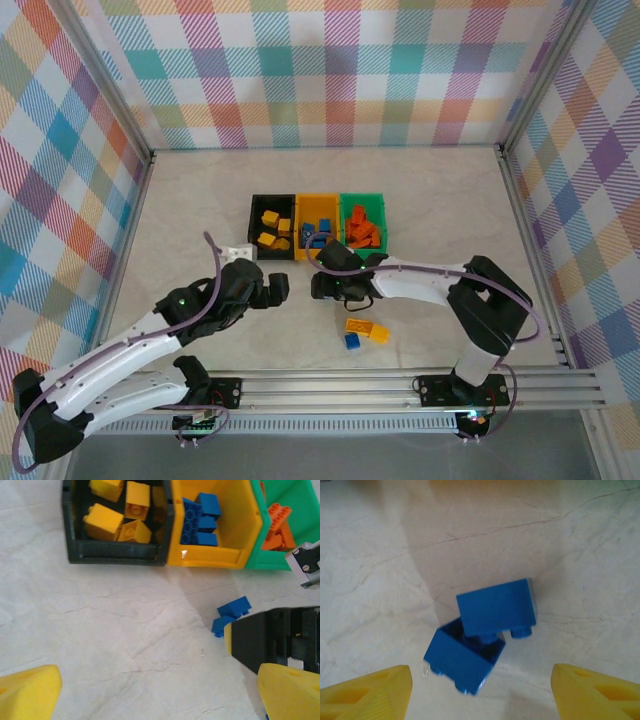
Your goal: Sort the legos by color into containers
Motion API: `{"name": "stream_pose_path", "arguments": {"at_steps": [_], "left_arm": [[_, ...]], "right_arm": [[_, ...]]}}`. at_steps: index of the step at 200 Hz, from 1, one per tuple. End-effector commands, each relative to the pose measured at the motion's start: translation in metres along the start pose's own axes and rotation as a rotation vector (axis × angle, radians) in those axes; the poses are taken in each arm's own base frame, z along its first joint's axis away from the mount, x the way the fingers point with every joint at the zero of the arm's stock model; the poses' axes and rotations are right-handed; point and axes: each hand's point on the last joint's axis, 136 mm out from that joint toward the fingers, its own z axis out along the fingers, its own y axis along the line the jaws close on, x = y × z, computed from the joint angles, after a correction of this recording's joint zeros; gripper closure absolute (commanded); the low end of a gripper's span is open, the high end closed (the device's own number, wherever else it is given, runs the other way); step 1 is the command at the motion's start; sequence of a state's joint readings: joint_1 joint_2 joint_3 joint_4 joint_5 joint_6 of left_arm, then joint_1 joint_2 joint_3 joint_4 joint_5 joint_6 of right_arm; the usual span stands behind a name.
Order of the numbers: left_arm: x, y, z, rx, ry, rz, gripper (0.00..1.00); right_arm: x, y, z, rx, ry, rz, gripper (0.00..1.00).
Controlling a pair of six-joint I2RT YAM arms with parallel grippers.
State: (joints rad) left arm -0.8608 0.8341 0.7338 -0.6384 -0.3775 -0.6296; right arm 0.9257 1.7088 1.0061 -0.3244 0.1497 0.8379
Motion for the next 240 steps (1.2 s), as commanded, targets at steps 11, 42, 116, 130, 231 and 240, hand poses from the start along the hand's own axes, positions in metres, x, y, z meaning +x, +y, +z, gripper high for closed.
{"name": "stream_pose_path", "arguments": {"at_steps": [11,42,116,130,231,240], "left_arm": [[0.006,0.026,-0.005,-0.08,-0.026,-0.046,0.0],[0.007,0.029,-0.007,-0.072,-0.039,-0.05,0.0],[0.012,0.036,-0.008,-0.09,-0.035,-0.028,0.0],[0.016,0.038,-0.005,-0.091,-0.027,-0.029,0.0],[0.046,0.044,0.008,-0.081,0.051,-0.059,0.0],[0.049,0.044,0.008,-0.079,0.064,-0.059,0.0]], "right_arm": [[-0.003,0.0,0.011,0.081,0.002,0.129,0.28],[-0.004,-0.003,0.02,0.121,0.013,0.149,0.36],[0.002,0.007,-0.007,0.031,0.031,0.096,0.7],[-0.002,0.012,-0.025,-0.013,0.006,0.039,0.7],[-0.144,0.05,-0.033,-0.012,-0.174,-0.16,0.68],[-0.155,0.05,-0.028,0.004,-0.176,-0.155,0.67]]}}
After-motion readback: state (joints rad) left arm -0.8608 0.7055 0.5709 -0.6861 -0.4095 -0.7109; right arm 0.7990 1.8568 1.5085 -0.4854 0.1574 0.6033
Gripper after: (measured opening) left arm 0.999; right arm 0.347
